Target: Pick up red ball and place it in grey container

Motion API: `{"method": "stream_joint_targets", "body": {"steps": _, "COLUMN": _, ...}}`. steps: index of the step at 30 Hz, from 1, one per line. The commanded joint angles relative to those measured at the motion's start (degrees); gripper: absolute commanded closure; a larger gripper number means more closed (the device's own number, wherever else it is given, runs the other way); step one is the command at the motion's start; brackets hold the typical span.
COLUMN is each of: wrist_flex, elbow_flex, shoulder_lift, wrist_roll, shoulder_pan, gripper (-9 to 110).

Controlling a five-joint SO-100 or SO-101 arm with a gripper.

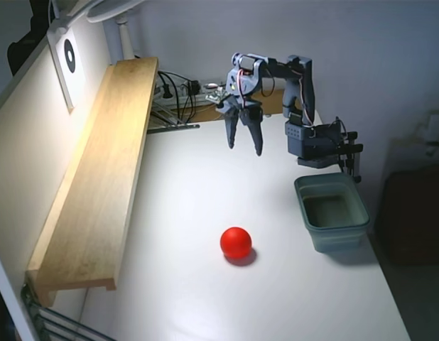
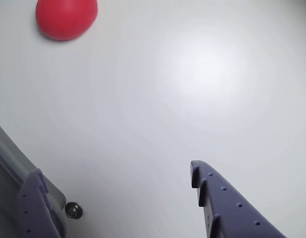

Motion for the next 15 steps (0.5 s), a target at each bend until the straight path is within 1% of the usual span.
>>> {"method": "stream_joint_targets", "body": {"steps": 1, "wrist_flex": -1.56, "elbow_flex": 2.08, "shoulder_lift": 3.01, "wrist_roll": 0.09, "shoulder_pan": 0.23, "gripper": 63}}
{"method": "stream_joint_targets", "body": {"steps": 3, "wrist_flex": -1.93, "elbow_flex": 2.66, "shoulder_lift": 3.22, "wrist_roll": 0.09, "shoulder_pan": -0.12, "gripper": 63}}
{"method": "stream_joint_targets", "body": {"steps": 8, "wrist_flex": -1.93, "elbow_flex": 2.66, "shoulder_lift": 3.22, "wrist_roll": 0.09, "shoulder_pan": -5.22, "gripper": 63}}
{"method": "stream_joint_targets", "body": {"steps": 15, "wrist_flex": -1.92, "elbow_flex": 0.68, "shoulder_lift": 1.26, "wrist_roll": 0.09, "shoulder_pan": -5.57, "gripper": 63}}
